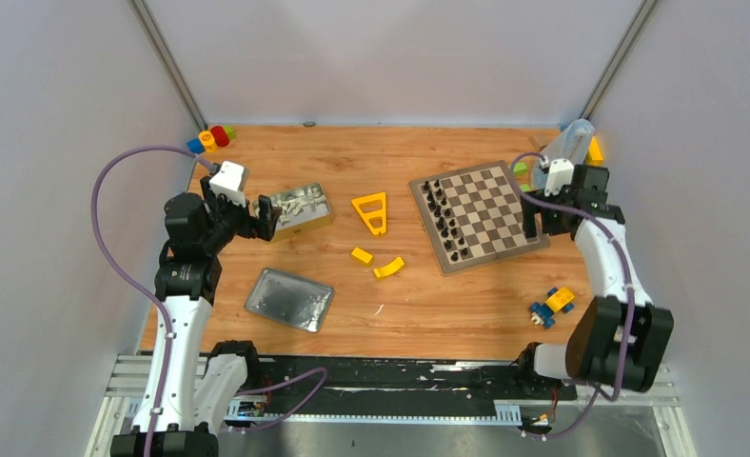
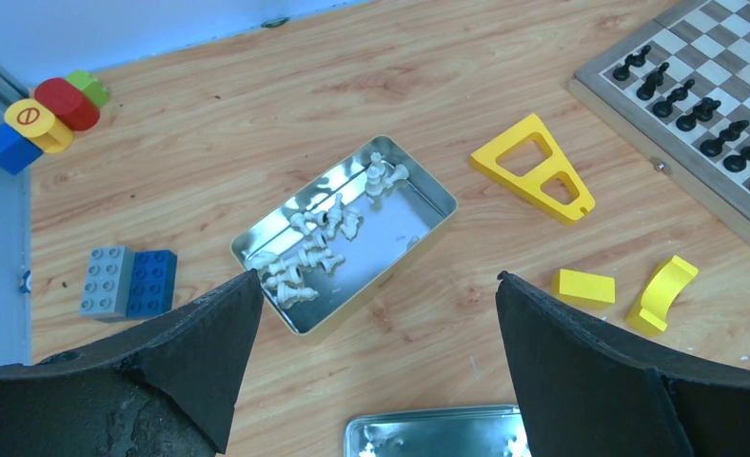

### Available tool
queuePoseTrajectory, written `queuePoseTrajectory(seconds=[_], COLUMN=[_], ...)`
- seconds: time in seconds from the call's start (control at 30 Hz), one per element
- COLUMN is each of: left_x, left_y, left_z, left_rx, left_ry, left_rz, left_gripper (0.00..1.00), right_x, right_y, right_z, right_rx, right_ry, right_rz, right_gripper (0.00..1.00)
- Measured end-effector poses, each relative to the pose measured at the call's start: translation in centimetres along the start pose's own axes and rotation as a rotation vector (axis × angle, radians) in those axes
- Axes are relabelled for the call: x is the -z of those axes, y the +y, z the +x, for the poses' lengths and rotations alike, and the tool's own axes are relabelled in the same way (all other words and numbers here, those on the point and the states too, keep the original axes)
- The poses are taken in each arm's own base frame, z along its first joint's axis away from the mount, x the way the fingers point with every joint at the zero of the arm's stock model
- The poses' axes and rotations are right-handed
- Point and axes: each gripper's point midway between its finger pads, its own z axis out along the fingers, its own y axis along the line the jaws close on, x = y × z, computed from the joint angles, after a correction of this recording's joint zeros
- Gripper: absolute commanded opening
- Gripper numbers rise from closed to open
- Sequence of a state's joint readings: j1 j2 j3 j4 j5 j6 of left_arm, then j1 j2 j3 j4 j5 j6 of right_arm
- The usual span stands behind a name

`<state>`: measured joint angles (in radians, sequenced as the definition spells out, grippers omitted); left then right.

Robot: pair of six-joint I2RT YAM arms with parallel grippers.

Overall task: Set up the chess pieces on the board
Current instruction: Move the distractor to the center of the board, then adjust the chessboard at the center of the board.

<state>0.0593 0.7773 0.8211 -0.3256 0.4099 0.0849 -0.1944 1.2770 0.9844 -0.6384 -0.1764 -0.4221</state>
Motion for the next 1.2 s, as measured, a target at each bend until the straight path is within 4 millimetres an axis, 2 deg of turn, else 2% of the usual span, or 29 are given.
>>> queuePoseTrajectory(seconds=[0.13,0.23,0.33,0.53,0.77,1.07,1.2], left_x=[0.0,-0.1,-0.3,-0.6,-0.7,-0.7,-0.7], left_y=[0.0,0.0,0.0,0.0,0.1,0.1,0.1], left_z=[0.0,0.2,0.4,1.0,1.1,1.1,1.0], left_rx=[0.001,0.003,0.006,0.013,0.015,0.015,0.012], left_ry=[0.001,0.006,0.013,0.03,0.034,0.033,0.03], left_rz=[0.001,0.002,0.005,0.008,0.009,0.008,0.008], left_gripper=[1.0,1.0,1.0,1.0,1.0,1.0,1.0], right_x=[-3.2,-5.6,-7.2,-9.6,-11.2,-10.9,-10.2], right_y=[-3.5,-5.3,-5.7,-4.9,-3.9,-2.2,-0.8], right_z=[-1.4,-0.7,0.6,1.5,2.5,2.6,3.5], right_rx=[-0.225,-0.373,-0.475,-0.566,-0.592,-0.547,-0.494], right_ry=[0.014,0.045,0.086,0.137,0.176,0.18,0.188], right_rz=[0.013,0.002,-0.02,-0.093,-0.158,-0.263,-0.316], right_gripper=[0.84,0.83,0.83,0.83,0.82,0.81,0.81])
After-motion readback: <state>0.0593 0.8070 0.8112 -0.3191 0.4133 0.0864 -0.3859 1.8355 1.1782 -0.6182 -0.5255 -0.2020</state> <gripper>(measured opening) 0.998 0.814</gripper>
